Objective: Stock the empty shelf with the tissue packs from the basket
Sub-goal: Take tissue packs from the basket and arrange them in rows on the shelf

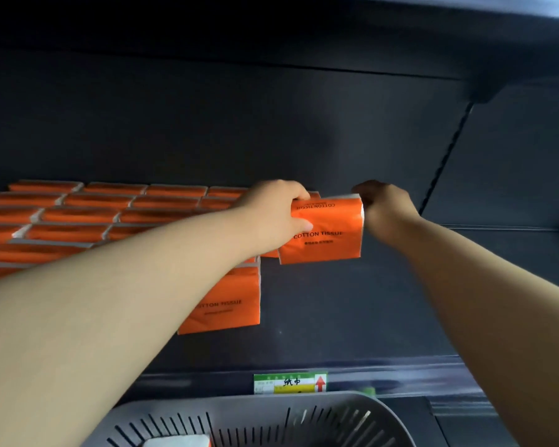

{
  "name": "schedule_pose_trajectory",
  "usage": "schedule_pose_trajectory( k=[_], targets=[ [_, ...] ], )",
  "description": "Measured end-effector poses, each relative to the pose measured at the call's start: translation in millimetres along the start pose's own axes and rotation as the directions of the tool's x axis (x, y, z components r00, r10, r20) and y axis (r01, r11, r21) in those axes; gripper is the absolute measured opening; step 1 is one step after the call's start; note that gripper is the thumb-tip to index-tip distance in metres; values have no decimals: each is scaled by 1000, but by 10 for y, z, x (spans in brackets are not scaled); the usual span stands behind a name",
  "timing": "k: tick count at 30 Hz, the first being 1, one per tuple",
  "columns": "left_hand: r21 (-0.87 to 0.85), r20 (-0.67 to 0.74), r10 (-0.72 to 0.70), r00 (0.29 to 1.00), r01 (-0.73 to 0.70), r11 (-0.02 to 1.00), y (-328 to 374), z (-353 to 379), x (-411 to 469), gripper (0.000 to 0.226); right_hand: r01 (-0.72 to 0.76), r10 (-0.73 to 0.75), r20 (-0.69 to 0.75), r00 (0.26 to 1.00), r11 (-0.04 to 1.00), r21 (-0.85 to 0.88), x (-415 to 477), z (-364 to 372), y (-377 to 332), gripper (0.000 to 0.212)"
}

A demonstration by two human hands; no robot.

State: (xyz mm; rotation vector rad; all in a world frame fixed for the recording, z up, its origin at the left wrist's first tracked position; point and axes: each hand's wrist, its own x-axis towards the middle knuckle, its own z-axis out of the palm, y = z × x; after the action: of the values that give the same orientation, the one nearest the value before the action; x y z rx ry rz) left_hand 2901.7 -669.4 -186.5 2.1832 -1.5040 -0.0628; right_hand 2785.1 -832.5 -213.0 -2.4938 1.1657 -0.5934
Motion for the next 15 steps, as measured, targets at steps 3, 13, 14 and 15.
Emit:
schedule_pose_trajectory(
  k=[3, 13, 14, 15],
  targets=[
    [43, -7, -30, 1000, 30, 999, -49, 127, 166, 44, -28, 29, -17, 999, 999, 39, 11, 25, 55, 34],
    [486, 202, -66, 977, -41, 873, -156, 513, 308, 26, -38, 29, 106, 994, 995, 87, -71, 409, 63, 43],
    [534, 203, -81, 976, -42, 844, -160, 537, 304, 28, -31, 20, 111, 994, 995, 95, -79, 445, 53, 42],
    [569, 204, -95, 974, -39, 821, -162, 558, 308, 34, -25, 14, 115, 993, 994, 103, -87, 475, 38, 40]
  ],
)
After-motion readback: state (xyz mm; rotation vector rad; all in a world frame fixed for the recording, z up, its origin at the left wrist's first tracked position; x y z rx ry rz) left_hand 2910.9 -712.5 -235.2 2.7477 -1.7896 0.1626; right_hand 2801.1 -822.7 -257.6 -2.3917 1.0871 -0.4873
